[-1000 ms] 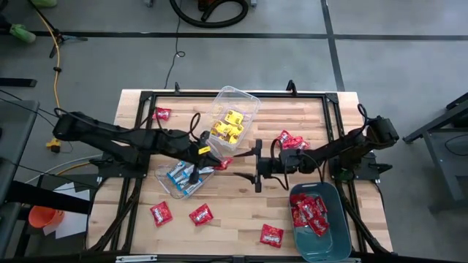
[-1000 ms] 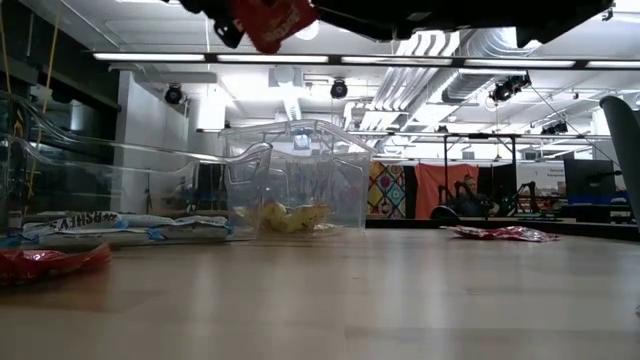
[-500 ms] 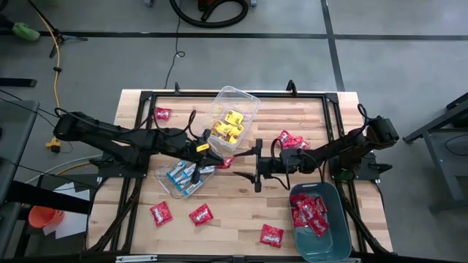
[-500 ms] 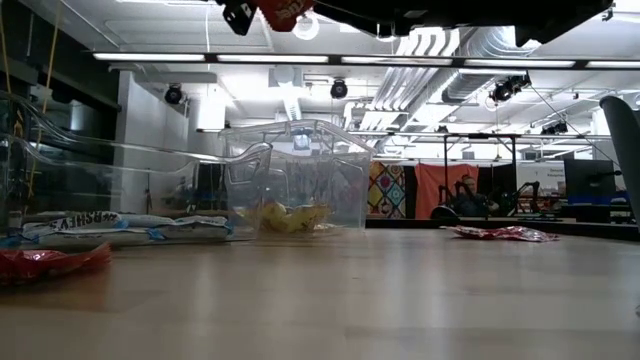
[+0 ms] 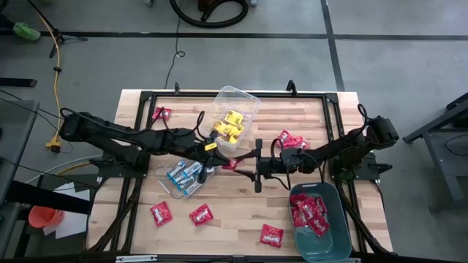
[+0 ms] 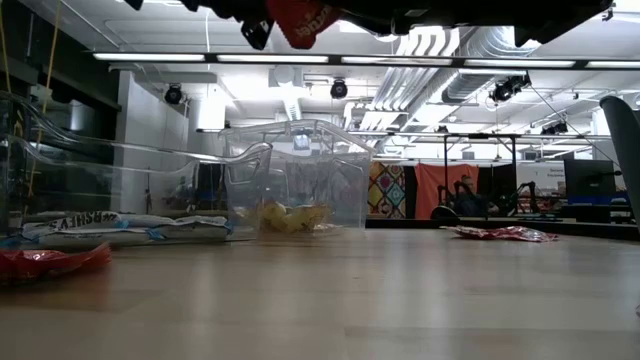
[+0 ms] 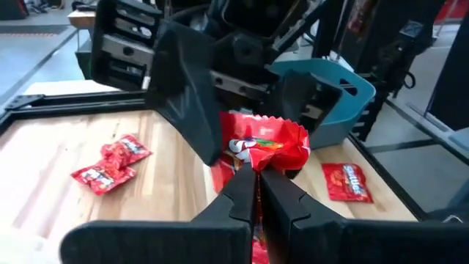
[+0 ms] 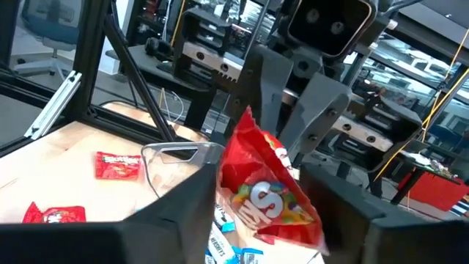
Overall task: Sort candy
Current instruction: Put the red candy into the blue bin
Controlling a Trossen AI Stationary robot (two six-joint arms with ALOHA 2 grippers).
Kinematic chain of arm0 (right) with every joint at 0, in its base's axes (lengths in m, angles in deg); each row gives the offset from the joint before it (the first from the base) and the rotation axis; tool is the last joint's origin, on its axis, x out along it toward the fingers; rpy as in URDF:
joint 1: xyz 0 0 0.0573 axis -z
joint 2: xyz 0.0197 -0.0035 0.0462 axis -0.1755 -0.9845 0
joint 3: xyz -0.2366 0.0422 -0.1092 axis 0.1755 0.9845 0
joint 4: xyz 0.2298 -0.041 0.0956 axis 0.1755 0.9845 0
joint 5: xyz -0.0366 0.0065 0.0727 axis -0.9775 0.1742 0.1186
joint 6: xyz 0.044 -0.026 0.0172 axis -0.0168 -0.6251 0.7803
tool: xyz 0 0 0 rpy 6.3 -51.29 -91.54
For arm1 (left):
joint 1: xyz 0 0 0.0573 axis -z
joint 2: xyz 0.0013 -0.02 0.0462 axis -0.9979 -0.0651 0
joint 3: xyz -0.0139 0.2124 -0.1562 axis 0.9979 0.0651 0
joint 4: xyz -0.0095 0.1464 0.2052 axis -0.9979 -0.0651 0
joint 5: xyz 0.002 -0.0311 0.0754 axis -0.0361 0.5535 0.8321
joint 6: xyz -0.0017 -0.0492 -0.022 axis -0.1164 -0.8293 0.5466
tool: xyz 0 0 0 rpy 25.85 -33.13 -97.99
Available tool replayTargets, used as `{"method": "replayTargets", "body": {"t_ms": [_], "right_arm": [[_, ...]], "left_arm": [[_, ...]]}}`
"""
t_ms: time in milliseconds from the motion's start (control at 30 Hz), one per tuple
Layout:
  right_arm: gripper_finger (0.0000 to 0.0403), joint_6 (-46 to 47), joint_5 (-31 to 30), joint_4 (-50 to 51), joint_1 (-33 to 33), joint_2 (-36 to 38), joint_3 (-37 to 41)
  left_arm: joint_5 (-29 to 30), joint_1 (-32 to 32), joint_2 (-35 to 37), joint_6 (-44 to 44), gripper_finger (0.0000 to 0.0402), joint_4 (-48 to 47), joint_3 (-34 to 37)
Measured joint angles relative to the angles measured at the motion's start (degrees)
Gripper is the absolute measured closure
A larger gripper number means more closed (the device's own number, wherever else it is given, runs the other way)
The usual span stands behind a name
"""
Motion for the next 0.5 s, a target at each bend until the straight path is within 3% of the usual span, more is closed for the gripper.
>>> {"method": "replayTargets", "body": {"t_ms": [333,400,500], "right_arm": [[0.0374,1.36,-0.56,0.37,0.11,0.0,0.0],[0.0391,1.36,-0.55,0.31,0.11,0.0,0.0],[0.0381,1.37,-0.55,-0.06,0.11,0.0,0.0]], "left_arm": [[0.22,-0.54,0.13,-0.82,0.0381,0.27,0.0],[0.29,-0.49,0.33,-0.92,0.0362,0.28,0.0],[0.84,-0.49,1.34,-1.4,0.0327,-0.25,-0.02]]}}
